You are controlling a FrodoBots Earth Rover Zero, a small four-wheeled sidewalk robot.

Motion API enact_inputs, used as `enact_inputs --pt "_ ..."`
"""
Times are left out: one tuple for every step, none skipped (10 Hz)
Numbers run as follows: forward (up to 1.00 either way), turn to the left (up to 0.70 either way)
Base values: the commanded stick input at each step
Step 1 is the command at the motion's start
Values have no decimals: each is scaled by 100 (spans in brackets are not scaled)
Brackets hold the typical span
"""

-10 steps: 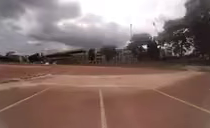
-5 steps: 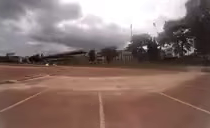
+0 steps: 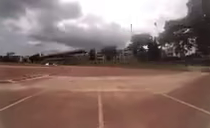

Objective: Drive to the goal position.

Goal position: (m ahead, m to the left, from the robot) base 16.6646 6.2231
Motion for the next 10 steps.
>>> enact_inputs --pt "45 0" --pt "45 0" --pt "45 0" --pt "45 0" --pt "45 0" --pt "45 0" --pt "45 0" --pt "45 0" --pt "45 0" --pt "45 0"
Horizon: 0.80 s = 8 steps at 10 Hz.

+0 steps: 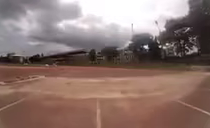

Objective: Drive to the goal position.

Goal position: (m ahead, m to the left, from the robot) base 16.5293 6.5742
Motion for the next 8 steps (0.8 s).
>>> enact_inputs --pt "45 0" --pt "45 0" --pt "45 0" --pt "45 0" --pt "45 0" --pt "45 0" --pt "45 0" --pt "45 0"
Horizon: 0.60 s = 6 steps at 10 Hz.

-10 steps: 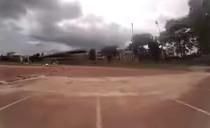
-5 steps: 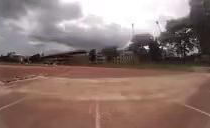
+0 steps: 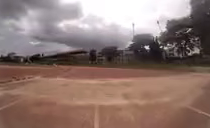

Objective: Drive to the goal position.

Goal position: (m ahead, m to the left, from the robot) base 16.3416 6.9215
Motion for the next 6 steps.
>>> enact_inputs --pt "45 0" --pt "45 0" --pt "45 0" --pt "45 0" --pt "45 0" --pt "45 0"
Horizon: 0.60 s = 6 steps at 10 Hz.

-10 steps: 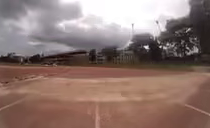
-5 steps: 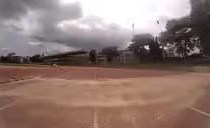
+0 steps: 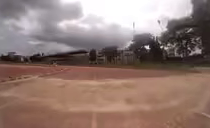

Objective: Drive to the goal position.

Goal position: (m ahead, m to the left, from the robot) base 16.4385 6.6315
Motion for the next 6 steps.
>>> enact_inputs --pt "45 0" --pt "45 0" --pt "45 0" --pt "45 0" --pt "45 0" --pt "45 0"
